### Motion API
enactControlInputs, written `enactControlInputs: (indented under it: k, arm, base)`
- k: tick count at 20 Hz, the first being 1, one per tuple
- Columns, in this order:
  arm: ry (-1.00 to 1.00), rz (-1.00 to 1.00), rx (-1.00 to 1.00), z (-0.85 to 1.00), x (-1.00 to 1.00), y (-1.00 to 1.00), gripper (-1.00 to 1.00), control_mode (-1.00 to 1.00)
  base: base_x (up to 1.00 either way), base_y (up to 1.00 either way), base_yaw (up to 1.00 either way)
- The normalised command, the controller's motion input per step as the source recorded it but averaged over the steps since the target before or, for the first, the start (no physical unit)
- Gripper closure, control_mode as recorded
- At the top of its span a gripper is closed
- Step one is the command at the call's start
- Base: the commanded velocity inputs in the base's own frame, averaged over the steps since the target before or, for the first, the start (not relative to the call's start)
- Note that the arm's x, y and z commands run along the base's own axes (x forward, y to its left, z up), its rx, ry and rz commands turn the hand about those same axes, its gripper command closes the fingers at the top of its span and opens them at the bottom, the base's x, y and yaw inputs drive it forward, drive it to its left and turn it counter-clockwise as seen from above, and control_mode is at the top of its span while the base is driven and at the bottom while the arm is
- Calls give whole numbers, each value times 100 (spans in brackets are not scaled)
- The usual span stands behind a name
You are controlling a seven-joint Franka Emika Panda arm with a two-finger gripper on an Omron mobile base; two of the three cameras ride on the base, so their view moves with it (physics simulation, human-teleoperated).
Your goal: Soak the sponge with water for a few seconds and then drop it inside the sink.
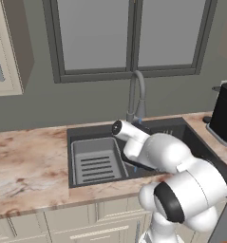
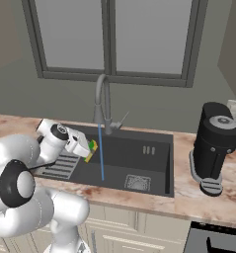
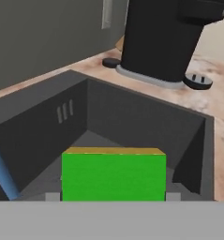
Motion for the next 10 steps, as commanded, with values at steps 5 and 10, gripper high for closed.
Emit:
enactControlInputs:
  k: [5,10]
  arm:
    - [0,-1,0,-15,10,0,100,-100]
    - [0,-3,0,-12,16,0,100,-100]
  base:
    - [0,0,0]
    - [0,0,0]
